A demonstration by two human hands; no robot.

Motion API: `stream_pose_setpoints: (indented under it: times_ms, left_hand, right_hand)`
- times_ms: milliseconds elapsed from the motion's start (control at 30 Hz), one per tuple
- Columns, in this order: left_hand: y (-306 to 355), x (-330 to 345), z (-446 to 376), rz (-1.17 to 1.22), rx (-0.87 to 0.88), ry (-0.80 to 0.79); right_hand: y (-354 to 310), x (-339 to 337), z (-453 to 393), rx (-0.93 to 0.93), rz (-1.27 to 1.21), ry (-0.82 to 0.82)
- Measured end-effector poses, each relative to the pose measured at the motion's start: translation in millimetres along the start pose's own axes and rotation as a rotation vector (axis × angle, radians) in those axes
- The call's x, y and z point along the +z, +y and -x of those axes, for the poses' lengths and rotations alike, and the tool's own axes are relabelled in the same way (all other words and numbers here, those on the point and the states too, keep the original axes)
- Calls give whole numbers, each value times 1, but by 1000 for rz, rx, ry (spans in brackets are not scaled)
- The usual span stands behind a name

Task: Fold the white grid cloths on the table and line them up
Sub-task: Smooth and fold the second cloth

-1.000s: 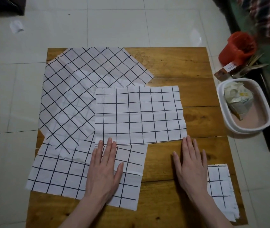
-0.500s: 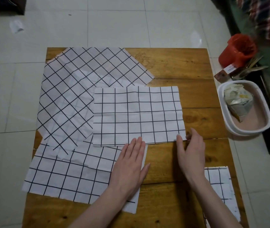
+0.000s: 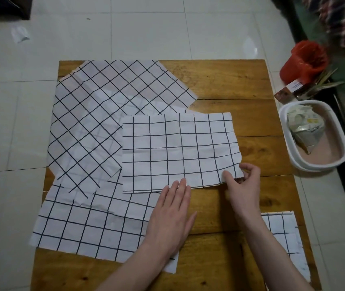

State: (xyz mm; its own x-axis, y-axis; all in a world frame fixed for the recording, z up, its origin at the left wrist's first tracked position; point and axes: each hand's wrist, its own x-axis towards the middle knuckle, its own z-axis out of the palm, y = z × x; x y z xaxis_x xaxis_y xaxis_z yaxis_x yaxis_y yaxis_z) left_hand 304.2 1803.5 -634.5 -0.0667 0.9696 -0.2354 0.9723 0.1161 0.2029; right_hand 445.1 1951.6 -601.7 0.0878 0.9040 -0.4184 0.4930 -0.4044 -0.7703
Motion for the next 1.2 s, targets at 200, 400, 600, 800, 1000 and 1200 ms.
stream_pose_setpoints:
  times_ms: [200,400,600,800,1000,1200]
  left_hand:
    - [2,5,13,-36,84,-21]
    - [-1,6,16,-61,118,-1]
    - [-4,4,16,-11,99,12]
    - [-21,-8,32,52,-57,116]
    - [-55,-10,51,14,-288,130]
    - [-74,-1,58,20,-265,117]
  right_hand:
    - [0,-10,15,12,-270,41]
    - [-9,-15,37,-80,-239,15]
    - [-14,8,67,-369,41,131]
    - [-14,34,80,-699,153,20]
    - [-18,60,85,-882,205,-109]
    - [-14,91,83,-984,344,-283]
